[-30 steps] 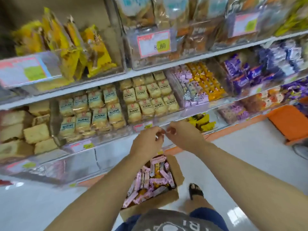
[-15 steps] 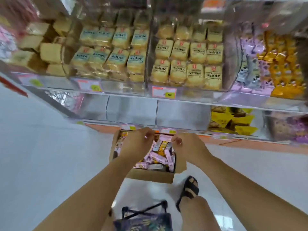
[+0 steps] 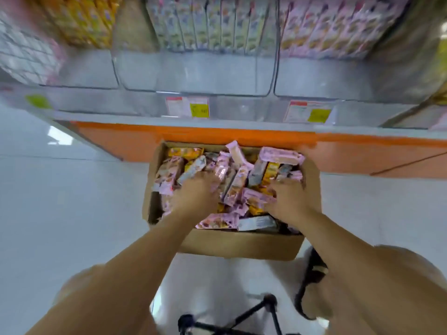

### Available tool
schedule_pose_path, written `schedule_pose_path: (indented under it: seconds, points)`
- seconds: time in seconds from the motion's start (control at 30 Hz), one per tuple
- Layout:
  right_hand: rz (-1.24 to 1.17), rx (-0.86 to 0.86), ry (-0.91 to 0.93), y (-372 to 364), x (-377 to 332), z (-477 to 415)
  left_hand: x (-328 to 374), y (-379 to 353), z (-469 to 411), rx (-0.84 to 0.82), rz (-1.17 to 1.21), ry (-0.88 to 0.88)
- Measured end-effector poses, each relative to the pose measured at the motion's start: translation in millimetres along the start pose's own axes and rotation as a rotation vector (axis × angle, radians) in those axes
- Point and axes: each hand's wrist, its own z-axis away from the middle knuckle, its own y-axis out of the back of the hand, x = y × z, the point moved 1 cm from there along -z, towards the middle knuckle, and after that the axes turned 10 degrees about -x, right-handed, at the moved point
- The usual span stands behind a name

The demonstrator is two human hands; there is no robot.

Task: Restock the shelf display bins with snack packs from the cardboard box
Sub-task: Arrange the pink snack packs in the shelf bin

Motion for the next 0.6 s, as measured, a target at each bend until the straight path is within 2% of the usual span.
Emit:
schedule_pose_path:
  seconds: [0.1,0.23,0.33,0.5,0.6]
  points:
    - [0.061,0.036,-0.05,-22,9,-14,-17,-31,-21,0.087,-0.028,-0.014]
    - [0.062,0.122,-0.043,-34,13,-18,-20,-59,-33,0.202,-0.125,-0.067]
    - [0.038,0.17,-0.018,-40,13,-15,-17,-76,-38,0.254,-0.175,-0.042]
    - [-0.055,0.317,0.023,-50,20,-4,-9,-90,-39,0.376,-0.156,-0.01]
    - [-0.075,0.325,0.031,-51,25,5,-7,-94,-36,0.395,-0.133,0.0]
